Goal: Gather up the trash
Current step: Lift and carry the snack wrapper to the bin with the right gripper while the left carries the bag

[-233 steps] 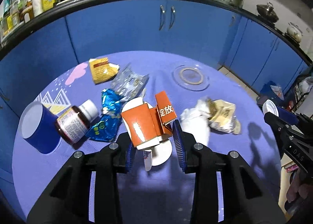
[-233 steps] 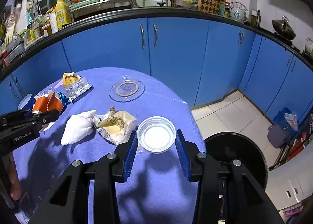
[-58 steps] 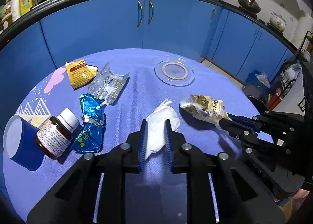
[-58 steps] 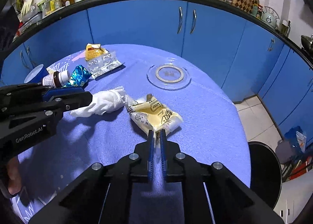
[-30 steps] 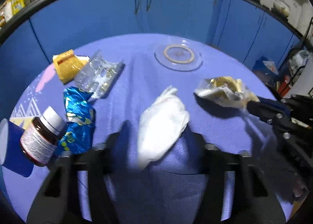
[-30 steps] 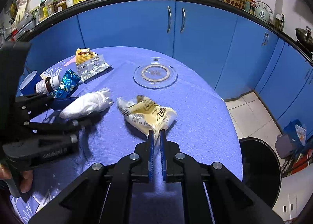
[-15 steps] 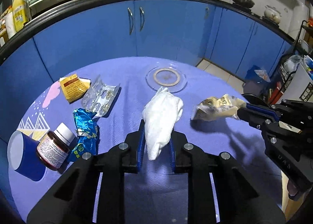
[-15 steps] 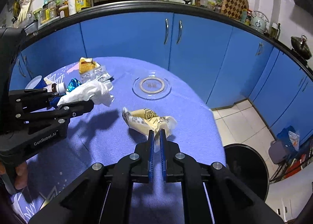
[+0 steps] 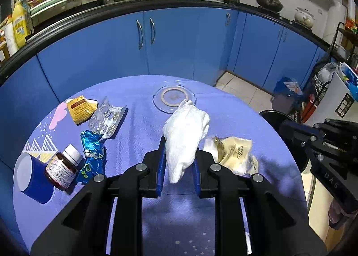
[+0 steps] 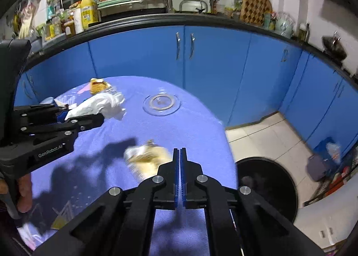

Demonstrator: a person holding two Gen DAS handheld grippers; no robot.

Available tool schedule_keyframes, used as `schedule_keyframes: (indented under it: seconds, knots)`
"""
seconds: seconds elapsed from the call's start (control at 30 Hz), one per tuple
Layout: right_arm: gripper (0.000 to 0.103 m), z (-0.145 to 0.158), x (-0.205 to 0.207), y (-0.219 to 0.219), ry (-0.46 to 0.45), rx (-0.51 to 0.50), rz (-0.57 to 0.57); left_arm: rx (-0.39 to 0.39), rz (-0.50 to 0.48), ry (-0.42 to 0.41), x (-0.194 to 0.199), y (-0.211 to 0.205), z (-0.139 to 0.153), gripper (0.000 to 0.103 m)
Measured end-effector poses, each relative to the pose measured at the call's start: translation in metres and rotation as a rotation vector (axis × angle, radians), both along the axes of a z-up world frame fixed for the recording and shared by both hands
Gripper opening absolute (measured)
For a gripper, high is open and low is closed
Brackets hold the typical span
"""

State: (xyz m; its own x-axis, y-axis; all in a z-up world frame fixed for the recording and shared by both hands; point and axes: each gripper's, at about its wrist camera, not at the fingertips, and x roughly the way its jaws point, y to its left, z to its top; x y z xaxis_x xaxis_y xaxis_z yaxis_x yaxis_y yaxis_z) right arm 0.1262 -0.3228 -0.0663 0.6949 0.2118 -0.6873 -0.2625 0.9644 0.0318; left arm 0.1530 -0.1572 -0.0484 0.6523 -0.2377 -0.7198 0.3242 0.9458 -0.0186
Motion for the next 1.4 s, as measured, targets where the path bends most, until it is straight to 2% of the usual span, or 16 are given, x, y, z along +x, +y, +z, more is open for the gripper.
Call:
schedule_keyframes:
  seconds: [0.1,0.17,0.2,0.23,0.3,0.33,0.63,0.67,0.73,0.8,0.83,1.1,1.4]
  knots:
    - [0.004,-0.009,0.009,0.000,0.052,0.071,0.007,0.014,0.012,0.005,0.001,0.001,-0.005,0.021]
    - [0.005,-0.013,0.016,0.007,0.063,0.058,0.001,0.019,0.021,0.014,0.003,0.004,-0.009,0.021]
    - [0.011,-0.015,0.018,0.011,0.062,0.047,0.003,0.022,0.027,0.018,0.004,0.006,-0.011,0.021]
    - [0.019,-0.018,0.022,0.015,0.067,0.038,0.004,0.026,0.034,0.024,0.007,0.009,-0.014,0.021]
    - [0.076,-0.022,0.028,0.018,0.073,0.040,0.006,0.027,0.038,0.031,0.010,0.013,-0.018,0.021]
    - [0.078,-0.024,0.029,0.019,0.060,0.041,0.001,0.027,0.038,0.035,0.012,0.015,-0.021,0.021]
    - [0.078,-0.056,0.048,0.041,0.153,-0.015,0.046,0.025,0.046,0.069,0.024,0.025,-0.039,0.021]
    - [0.075,-0.058,0.048,0.042,0.158,-0.016,0.049,0.026,0.045,0.071,0.024,0.025,-0.040,0.021]
    - [0.054,-0.060,0.047,0.044,0.164,-0.022,0.062,0.026,0.040,0.075,0.025,0.024,-0.041,0.021]
    - [0.023,-0.060,0.045,0.045,0.162,-0.051,0.064,0.028,0.035,0.073,0.024,0.022,-0.040,0.021]
    - [0.020,-0.059,0.044,0.046,0.162,-0.052,0.069,0.028,0.031,0.072,0.024,0.021,-0.039,0.021]
    - [0.019,-0.034,0.024,0.024,0.083,-0.047,0.033,0.036,-0.027,0.048,0.013,-0.004,-0.028,0.021]
    - [0.019,-0.015,0.004,-0.025,0.040,-0.049,-0.067,0.045,-0.132,0.014,0.002,-0.059,-0.010,0.021]
